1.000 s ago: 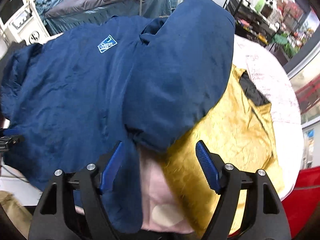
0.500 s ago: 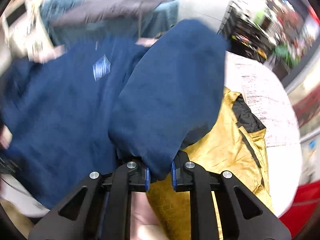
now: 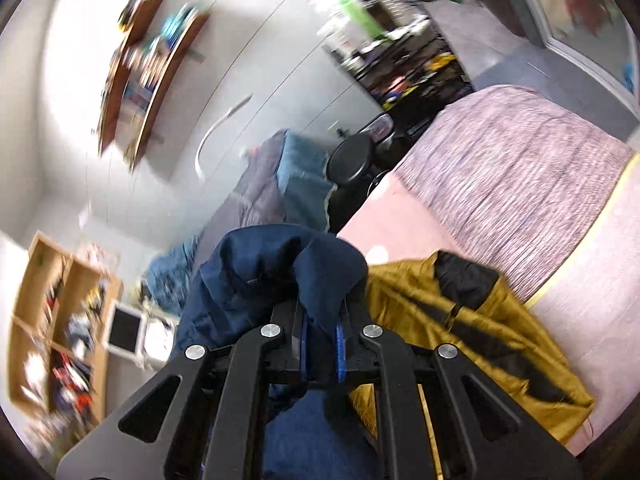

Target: Fold large clothes

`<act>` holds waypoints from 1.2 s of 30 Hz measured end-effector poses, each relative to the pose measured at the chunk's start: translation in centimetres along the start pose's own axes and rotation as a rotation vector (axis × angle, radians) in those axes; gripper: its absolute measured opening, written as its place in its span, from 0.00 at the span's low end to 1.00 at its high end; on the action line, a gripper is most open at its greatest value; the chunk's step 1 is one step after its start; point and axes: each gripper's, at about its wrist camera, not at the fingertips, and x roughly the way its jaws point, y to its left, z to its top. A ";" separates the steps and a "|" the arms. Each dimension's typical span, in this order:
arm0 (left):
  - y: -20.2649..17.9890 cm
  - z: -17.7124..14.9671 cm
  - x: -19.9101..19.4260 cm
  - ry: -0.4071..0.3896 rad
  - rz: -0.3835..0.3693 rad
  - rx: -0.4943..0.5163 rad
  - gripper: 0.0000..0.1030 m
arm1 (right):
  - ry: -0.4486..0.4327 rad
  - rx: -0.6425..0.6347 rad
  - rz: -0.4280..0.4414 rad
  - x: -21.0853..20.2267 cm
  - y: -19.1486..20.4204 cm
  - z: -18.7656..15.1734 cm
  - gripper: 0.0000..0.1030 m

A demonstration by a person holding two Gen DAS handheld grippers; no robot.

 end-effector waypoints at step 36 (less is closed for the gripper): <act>4.2 4.2 -8.8 -0.219 0.085 -0.094 0.81 | 0.543 -0.350 0.389 28.8 29.4 -23.8 0.09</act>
